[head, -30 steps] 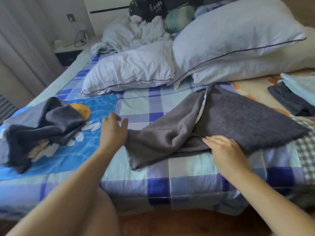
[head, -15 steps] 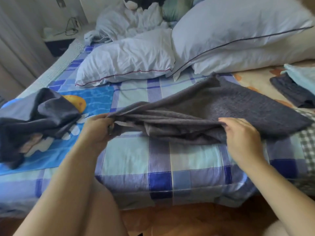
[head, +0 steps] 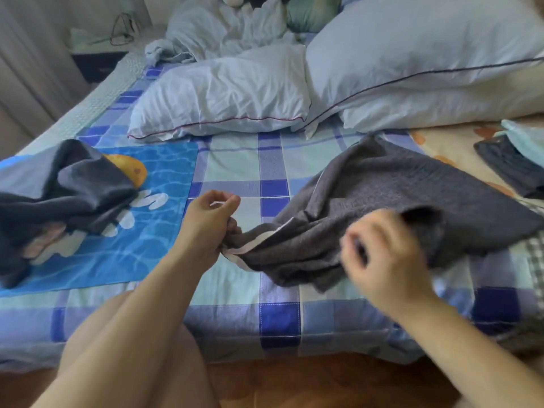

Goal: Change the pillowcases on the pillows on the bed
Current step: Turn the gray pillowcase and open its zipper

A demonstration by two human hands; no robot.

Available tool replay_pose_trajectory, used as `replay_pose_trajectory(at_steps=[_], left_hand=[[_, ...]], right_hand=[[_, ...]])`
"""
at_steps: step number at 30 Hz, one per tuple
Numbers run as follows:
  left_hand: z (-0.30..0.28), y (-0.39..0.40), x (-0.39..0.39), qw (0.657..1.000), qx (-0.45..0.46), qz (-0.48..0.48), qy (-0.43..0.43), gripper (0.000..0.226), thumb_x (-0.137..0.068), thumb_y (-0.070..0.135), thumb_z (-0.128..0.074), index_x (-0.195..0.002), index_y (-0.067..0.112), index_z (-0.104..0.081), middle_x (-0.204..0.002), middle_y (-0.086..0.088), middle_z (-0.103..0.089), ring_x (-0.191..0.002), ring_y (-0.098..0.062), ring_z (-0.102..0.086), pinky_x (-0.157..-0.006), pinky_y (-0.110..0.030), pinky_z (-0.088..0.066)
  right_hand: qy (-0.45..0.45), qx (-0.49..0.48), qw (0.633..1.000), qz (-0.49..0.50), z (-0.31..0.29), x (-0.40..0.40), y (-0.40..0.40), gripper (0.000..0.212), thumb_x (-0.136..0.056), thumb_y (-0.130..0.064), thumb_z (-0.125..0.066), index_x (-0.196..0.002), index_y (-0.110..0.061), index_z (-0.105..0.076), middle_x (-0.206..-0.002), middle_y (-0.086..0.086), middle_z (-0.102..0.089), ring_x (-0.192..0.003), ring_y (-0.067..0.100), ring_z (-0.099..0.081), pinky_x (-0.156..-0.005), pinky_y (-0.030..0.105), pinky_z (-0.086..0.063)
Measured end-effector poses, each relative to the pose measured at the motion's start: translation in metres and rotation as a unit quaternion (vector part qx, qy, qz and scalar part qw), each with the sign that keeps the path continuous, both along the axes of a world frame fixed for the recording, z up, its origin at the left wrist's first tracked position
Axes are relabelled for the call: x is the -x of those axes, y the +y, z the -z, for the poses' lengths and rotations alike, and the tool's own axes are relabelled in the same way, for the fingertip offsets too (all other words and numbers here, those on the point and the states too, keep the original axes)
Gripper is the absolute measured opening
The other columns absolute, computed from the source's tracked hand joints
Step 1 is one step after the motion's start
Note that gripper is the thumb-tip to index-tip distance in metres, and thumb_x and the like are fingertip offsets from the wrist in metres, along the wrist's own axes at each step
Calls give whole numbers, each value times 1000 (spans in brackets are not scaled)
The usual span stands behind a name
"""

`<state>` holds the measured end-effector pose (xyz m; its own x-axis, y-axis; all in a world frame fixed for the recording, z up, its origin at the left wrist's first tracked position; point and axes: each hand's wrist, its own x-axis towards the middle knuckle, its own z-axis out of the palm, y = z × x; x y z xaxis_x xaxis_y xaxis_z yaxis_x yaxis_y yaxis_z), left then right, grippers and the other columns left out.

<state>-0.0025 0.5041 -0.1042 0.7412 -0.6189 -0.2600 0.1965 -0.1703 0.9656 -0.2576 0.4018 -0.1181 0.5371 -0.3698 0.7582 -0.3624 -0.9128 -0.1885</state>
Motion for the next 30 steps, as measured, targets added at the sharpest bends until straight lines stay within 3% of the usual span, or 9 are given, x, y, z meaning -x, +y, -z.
replay_pose_trajectory(at_steps=[2,5,8,11,15,18,22,26,30], left_hand=[[-4,2,1,985,-73,-20,-156,21,-95,27,-67,-81,16,-56,-60,3,-49,-53,-17,-45,-58,-30,-42],[-21,19,13,898,-187,2,-398,39,-92,42,-65,-68,15,-49,-60,2,-50,-60,-18,-49,-55,-32,-37],[-20,38,30,831,-335,186,-403,53,-88,63,-58,-66,15,-52,-56,1,-60,-53,-18,-60,-54,-30,-45],[-9,39,34,737,-446,284,-422,67,-84,81,-47,-80,15,-59,-59,-2,-67,-59,-20,-67,-60,-32,-52],[-19,34,51,726,-411,229,-502,70,-76,92,-37,-79,22,-43,-82,-4,-66,-79,-27,-62,-62,-36,-39],[-21,33,75,670,-381,245,-588,62,-80,87,-41,-84,24,-40,-94,-1,-65,-91,-30,-65,-64,-35,-37],[-6,29,85,608,-388,280,-634,41,-95,53,-51,-128,30,-50,-113,-1,-67,-100,-29,-67,-66,-32,-35],[-9,28,43,646,-458,257,-554,19,-95,29,-52,-110,21,-59,-107,-8,-65,-98,-34,-66,-71,-33,-39],[-11,35,-10,734,-440,129,-500,7,-88,22,-58,-90,22,-65,-88,-9,-62,-79,-37,-59,-67,-37,-46]], right_hand=[[102,-10,993,-65,13,-11,23,17,-92,-17,-63,-77,-9,-61,-81,7,-53,-78,30,-51,-72,43,-45],[238,-49,969,-32,44,-15,21,23,-88,-37,-65,-94,-15,-64,-98,4,-55,-95,28,-51,-81,43,-48],[278,-91,956,2,58,-16,10,35,-84,-40,-70,-106,-14,-63,-111,6,-53,-108,30,-50,-90,43,-49],[265,-100,959,10,63,-19,5,28,-86,-22,-71,-109,-8,-64,-117,9,-55,-113,31,-51,-93,44,-49],[269,-83,959,5,62,-16,0,35,-80,-2,-72,-114,-6,-66,-120,10,-56,-116,29,-53,-92,40,-53],[250,-102,963,-7,67,-14,-6,30,-82,-7,-74,-112,-7,-69,-118,8,-58,-114,28,-54,-87,39,-54],[176,-122,977,-9,72,-22,-14,12,-89,-14,-67,-96,-8,-74,-103,7,-63,-98,28,-56,-87,38,-50],[150,-155,976,-3,64,-23,-19,17,-84,-10,-75,-101,-8,-76,-97,5,-65,-92,25,-60,-87,26,-40],[149,-183,971,-40,51,-22,-9,23,-87,-12,-74,-110,-12,-76,-104,0,-65,-100,19,-59,-93,22,-41]])
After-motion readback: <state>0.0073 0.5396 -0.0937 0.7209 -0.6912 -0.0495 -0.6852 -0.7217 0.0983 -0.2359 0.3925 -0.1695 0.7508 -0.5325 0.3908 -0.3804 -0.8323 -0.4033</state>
